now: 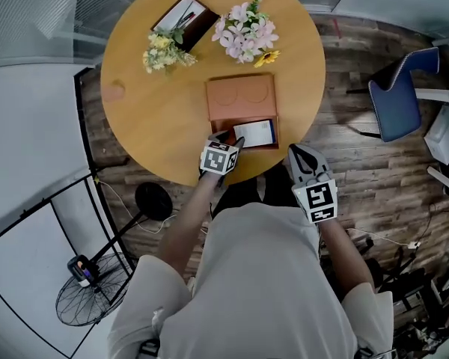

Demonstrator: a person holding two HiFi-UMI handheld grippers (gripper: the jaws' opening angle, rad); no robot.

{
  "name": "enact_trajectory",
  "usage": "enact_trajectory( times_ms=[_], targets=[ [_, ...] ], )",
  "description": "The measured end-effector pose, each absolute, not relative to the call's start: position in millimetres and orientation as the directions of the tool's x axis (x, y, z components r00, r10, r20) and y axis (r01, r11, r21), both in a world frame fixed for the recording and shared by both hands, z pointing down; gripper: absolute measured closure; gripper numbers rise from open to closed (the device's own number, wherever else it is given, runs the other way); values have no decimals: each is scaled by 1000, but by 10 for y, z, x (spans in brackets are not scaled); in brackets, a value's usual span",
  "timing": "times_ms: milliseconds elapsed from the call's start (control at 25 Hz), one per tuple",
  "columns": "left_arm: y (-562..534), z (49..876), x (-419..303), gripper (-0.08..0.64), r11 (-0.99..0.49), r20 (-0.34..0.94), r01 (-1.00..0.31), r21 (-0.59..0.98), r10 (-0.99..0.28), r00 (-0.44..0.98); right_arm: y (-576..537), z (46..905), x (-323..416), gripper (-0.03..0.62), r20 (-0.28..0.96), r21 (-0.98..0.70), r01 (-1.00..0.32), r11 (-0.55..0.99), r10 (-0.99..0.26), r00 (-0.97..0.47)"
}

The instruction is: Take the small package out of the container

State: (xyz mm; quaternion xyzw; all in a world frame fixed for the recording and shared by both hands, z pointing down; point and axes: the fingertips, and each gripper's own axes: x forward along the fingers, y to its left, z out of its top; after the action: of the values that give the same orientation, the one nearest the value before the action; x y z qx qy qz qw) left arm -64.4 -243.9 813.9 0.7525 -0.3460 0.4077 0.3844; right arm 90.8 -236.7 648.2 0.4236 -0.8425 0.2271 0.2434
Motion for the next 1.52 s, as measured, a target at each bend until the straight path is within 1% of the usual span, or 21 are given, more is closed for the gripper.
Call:
enact_trajectory(
  times_ms=[160, 400, 760, 1040, 1280, 1520],
  targets=[
    [-2424, 8363, -662, 357, -458, 913, -842, 286, -136, 384, -2370, 6533, 939, 589, 610, -184, -836, 518, -606, -510],
    [-2455, 8571, -665, 347, -411, 935, -866, 285, -79, 345, -2373, 6556, 950, 589, 609, -193, -841, 506, -610, -507],
    [-2370, 8828, -590, 334, -406, 952, -866, 292, 35, 304, -2460, 6589, 1007, 589, 611, -193, -836, 514, -604, -512],
    [-2372, 8848, -427, 328, -412, 938, -851, 326, 31, 345, -2482, 6587, 1034, 589, 611, -192, -829, 525, -598, -519],
    [-2452, 8807, -337, 318, -422, 919, -838, 346, -30, 394, -2444, 6582, 1066, 589, 614, -191, -825, 532, -591, -523],
    [-2485, 8758, -308, 306, -414, 904, -834, 363, -59, 423, -2440, 6570, 1136, 589, 611, -187, -823, 537, -592, -525]
  ],
)
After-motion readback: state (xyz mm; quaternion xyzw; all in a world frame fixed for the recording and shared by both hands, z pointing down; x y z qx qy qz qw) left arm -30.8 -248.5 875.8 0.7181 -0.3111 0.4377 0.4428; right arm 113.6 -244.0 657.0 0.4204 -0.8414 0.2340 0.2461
